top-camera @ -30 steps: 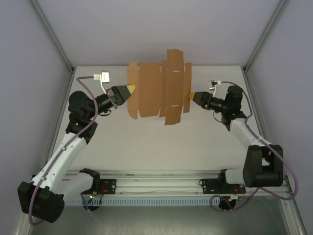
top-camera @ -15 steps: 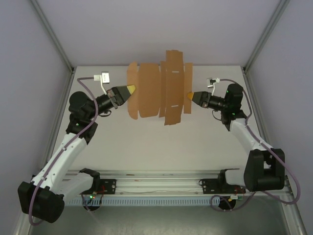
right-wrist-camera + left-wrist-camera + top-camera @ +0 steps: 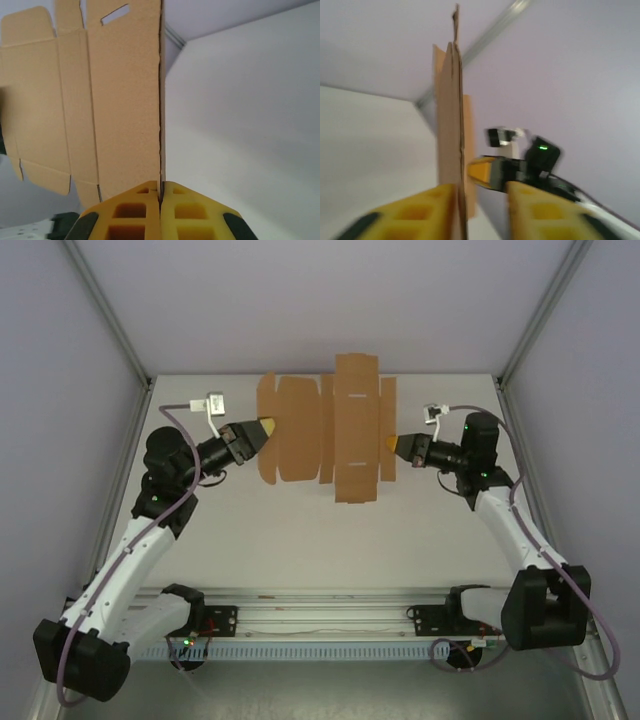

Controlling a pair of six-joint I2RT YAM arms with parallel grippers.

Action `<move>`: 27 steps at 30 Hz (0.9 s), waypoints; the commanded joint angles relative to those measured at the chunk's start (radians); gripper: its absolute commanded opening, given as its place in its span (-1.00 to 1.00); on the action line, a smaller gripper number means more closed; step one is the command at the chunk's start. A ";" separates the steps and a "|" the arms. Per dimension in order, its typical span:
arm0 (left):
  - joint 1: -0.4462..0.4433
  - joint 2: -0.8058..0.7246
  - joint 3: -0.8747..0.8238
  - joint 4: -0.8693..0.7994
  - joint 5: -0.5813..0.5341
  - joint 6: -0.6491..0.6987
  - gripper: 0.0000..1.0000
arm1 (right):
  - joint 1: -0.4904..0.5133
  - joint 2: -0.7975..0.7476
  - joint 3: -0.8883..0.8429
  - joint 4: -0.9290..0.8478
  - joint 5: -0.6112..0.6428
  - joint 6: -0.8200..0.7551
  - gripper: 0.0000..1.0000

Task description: Assemble paper box

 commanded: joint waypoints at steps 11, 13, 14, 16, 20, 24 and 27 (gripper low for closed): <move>-0.003 -0.045 -0.084 -0.620 -0.687 0.191 1.00 | 0.177 0.337 0.258 -0.583 0.657 -0.638 -1.00; -0.003 -0.035 -0.101 -0.566 -0.586 0.187 1.00 | 0.233 0.389 0.311 -0.605 0.803 -0.748 -1.00; -0.002 -0.027 -0.108 -0.537 -0.539 0.187 1.00 | 0.261 0.406 0.324 -0.597 0.863 -0.805 -1.00; -0.003 -0.002 -0.114 -0.485 -0.462 0.171 1.00 | 0.332 0.424 0.319 -0.539 0.981 -0.948 -1.00; -0.005 0.082 -0.083 -0.420 -0.349 0.138 1.00 | 0.452 0.393 0.193 -0.252 1.152 -1.151 -1.00; -0.008 0.189 -0.028 -0.327 -0.225 0.098 1.00 | 0.514 0.347 0.064 0.029 1.168 -1.205 -0.96; -0.019 0.294 0.068 -0.319 -0.164 0.097 0.99 | 0.553 0.327 0.039 0.066 1.183 -1.219 -0.96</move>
